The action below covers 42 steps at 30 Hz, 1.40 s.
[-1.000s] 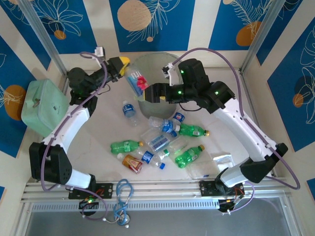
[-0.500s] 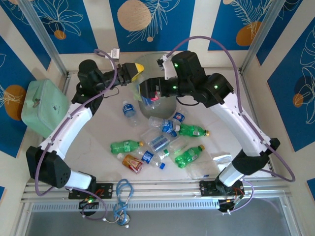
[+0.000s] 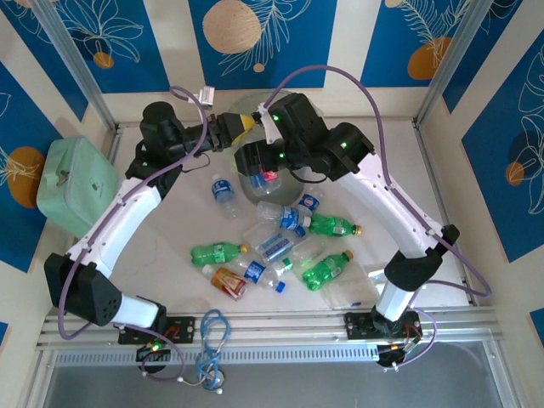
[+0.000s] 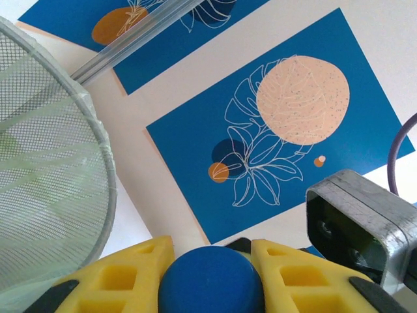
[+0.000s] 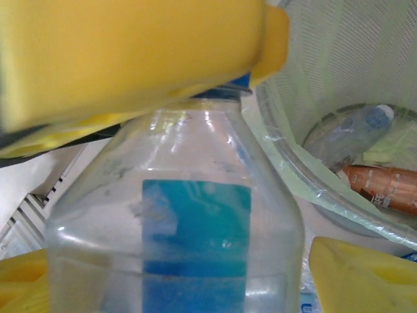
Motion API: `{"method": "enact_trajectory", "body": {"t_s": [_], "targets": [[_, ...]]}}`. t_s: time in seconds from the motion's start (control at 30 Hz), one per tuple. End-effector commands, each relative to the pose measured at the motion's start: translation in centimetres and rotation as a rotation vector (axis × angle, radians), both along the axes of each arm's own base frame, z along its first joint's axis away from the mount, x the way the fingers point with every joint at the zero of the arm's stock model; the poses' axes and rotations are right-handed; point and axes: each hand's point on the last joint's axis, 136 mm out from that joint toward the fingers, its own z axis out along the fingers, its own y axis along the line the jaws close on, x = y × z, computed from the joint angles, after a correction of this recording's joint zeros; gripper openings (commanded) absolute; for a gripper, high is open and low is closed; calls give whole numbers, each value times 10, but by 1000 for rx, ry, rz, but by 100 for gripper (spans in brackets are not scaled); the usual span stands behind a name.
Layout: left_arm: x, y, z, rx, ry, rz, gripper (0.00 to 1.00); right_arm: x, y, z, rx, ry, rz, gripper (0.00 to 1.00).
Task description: Put the plastic bottles in the bin
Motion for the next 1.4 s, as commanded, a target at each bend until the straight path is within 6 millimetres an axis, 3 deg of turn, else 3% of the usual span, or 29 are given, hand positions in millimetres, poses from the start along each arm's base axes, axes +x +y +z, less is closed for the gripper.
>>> {"method": "enact_trajectory", "body": {"t_s": [0.0,0.2,0.33,0.37,0.4,0.7,1.0,1.2,1.37], "targets": [[-4,-1,16,-2,-60,-4,19,1,-3,6,-12,-29,-6,68],[-3,-1,16,-1,-59,8,23,-1,-1,6,-3,-25,3,59],[-2,3,17,12,-85,39,75,2,-2,5,3,-25,-9,56],[-1,6,18,21,-94,64,98,2,-3,5,6,-24,-11,56],[2,10,16,38,-93,106,100,4,-4,5,9,-22,-18,56],[11,58,9,142,-139,423,100,38,-23,25,93,-36,-119,55],[18,94,-37,351,-32,595,100,104,-53,39,180,-43,-259,55],[25,135,-79,465,131,752,100,140,-67,24,187,-12,-309,55],[27,143,-122,491,268,746,100,159,-68,5,181,31,-310,56]]}}
